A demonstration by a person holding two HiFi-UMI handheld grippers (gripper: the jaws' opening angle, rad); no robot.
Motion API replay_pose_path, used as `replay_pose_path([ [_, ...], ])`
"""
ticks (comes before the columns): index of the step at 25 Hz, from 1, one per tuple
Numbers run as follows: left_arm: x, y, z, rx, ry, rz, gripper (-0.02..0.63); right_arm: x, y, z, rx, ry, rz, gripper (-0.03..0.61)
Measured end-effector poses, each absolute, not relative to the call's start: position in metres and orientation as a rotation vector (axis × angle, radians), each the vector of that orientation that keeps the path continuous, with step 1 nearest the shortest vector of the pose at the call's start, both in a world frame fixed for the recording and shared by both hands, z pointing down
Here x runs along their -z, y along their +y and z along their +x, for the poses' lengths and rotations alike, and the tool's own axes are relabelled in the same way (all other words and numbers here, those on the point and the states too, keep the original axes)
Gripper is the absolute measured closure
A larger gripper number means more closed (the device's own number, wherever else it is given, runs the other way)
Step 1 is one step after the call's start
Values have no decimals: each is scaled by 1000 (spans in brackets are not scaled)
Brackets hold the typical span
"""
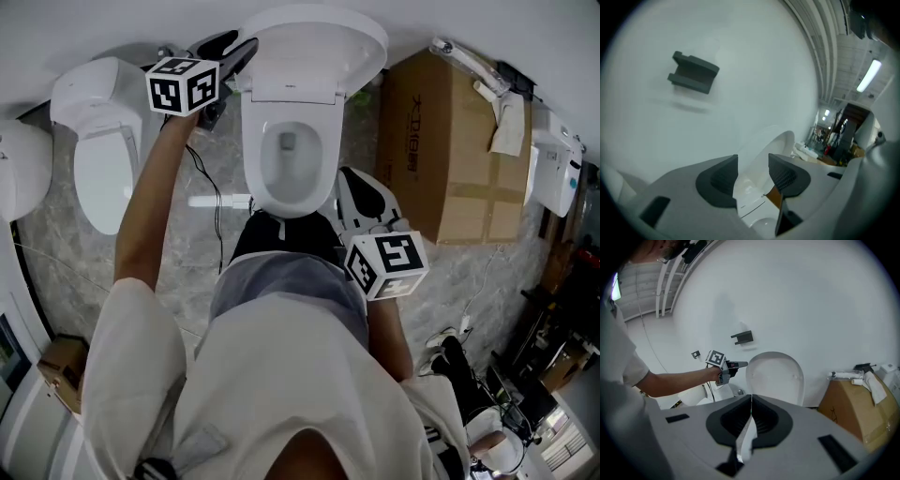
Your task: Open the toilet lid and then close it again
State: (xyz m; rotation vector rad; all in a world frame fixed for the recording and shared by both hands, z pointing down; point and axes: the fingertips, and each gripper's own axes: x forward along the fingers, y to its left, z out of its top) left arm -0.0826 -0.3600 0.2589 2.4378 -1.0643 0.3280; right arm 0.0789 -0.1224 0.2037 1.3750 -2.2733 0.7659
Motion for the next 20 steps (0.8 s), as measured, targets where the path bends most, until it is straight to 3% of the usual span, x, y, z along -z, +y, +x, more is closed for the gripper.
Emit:
replay_pose_path([
  [8,-239,-372,-59,-847,-803,2814,382,-204,-123,82,-771,-2269,1378,568],
  [20,-236,-392,-23,-991,-571,2854,376,-204,-121,96,-780,-2250,1399,568],
])
